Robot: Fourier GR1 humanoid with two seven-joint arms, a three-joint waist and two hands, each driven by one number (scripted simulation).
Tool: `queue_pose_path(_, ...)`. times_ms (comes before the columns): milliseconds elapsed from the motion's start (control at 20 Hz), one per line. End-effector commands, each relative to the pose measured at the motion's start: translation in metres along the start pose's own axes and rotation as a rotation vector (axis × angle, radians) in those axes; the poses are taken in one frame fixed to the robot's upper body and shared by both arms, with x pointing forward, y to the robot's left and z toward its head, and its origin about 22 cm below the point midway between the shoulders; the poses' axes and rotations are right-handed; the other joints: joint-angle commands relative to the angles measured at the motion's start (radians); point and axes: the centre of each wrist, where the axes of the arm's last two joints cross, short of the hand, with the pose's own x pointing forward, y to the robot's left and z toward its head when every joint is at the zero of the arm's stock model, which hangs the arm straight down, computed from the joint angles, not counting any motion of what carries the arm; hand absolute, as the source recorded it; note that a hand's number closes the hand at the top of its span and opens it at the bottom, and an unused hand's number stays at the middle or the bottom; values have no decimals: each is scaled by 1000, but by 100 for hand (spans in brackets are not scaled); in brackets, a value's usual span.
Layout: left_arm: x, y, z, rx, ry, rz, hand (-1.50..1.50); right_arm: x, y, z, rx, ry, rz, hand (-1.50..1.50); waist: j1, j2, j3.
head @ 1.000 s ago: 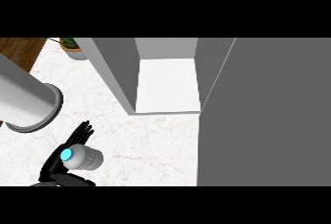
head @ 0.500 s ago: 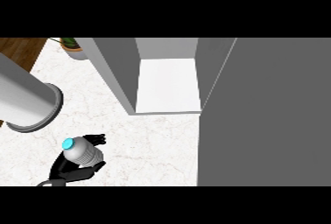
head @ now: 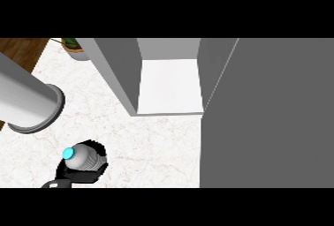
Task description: Pick up the bottled water, place it into the cabinet and close the cabinet
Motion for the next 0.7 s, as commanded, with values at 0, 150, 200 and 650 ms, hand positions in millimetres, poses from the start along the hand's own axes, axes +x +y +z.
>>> queue_pose_path(0, -10, -11, 0, -112, -113, 118, 150, 13, -1, 2, 7, -25, -2, -150, -7, 2, -4)
queue_pose_path(150, -19, -30, -7, 8, -151, 127, 150, 27, 0, 0, 0, -44, -13, -150, 10, 0, -3)
queue_pose_path(200, -15, -33, -18, 89, -176, 132, 150, 30, 7, -5, -14, -37, 5, -150, 20, 1, -3)
queue_pose_path(650, -24, -81, -43, 294, -254, 168, 150, 26, 2, 2, -5, -17, 3, -150, 8, -6, -1)
